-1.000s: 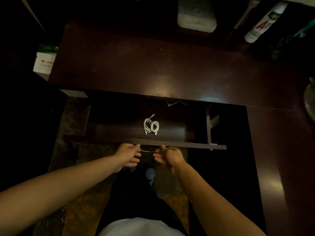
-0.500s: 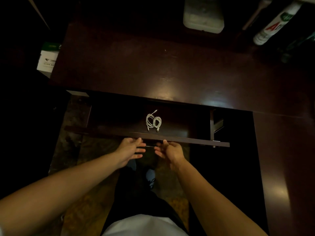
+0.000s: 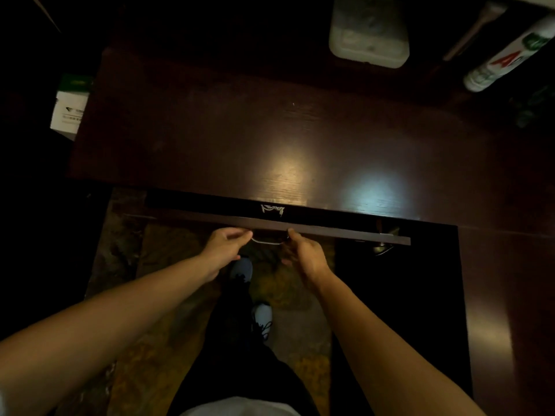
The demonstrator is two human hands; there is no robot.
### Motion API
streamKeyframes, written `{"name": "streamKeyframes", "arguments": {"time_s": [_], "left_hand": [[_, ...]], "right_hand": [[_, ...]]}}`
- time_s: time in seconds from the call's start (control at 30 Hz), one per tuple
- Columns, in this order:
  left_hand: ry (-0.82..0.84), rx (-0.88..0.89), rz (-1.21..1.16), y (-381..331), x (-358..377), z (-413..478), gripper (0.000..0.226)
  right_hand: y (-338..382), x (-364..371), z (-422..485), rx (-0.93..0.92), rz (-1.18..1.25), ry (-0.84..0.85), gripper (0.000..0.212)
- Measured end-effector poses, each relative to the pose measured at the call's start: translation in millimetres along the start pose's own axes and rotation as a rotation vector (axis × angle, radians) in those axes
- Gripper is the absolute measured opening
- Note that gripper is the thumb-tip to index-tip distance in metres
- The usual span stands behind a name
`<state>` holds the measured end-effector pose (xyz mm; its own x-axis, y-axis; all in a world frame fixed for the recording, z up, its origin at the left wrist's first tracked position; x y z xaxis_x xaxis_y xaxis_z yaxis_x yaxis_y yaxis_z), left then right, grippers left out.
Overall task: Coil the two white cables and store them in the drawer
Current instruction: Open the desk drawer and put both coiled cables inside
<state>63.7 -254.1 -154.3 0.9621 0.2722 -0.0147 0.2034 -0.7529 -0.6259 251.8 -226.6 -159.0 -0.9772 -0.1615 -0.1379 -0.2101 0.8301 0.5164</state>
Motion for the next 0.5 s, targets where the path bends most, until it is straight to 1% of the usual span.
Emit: {"name": "streamKeyframes", "arguments": {"time_s": [0.1, 0.13, 0.27, 0.33, 0.5], "left_hand": [[0.037, 0.007, 0.028, -10, 4, 11, 0.030], [0.046, 0.010, 0.034, -14, 6, 14, 0.033], [0.080, -0.010, 0.037, -26, 14, 26, 0.042], [0.083, -0.017, 0.036, -32, 17, 32, 0.047], [0.077, -0.023, 0.053, -37, 21, 45, 0.048]], "right_hand": [[13, 8, 7, 0.014, 0.089, 0.067, 0.023], [16, 11, 10, 0.021, 0.119, 0.081, 0.023], [28, 24, 21, 0.031, 0.140, 0.084, 0.035], [33, 28, 28, 0.047, 0.130, 0.062, 0.035], [39, 39, 43, 0.111, 0.121, 0.034, 0.041]]}}
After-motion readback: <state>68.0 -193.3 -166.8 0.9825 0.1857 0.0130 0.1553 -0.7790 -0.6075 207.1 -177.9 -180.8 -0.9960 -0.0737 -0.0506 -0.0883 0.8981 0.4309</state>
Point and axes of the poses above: each hand's wrist, its own z-axis towards the middle knuckle, its own x-axis out of the palm, y = z × x, the point moved 3 cm from there along z, towards the middle knuckle, and after that the axes turned 11 degrees about -z, right-handed, at the moved point
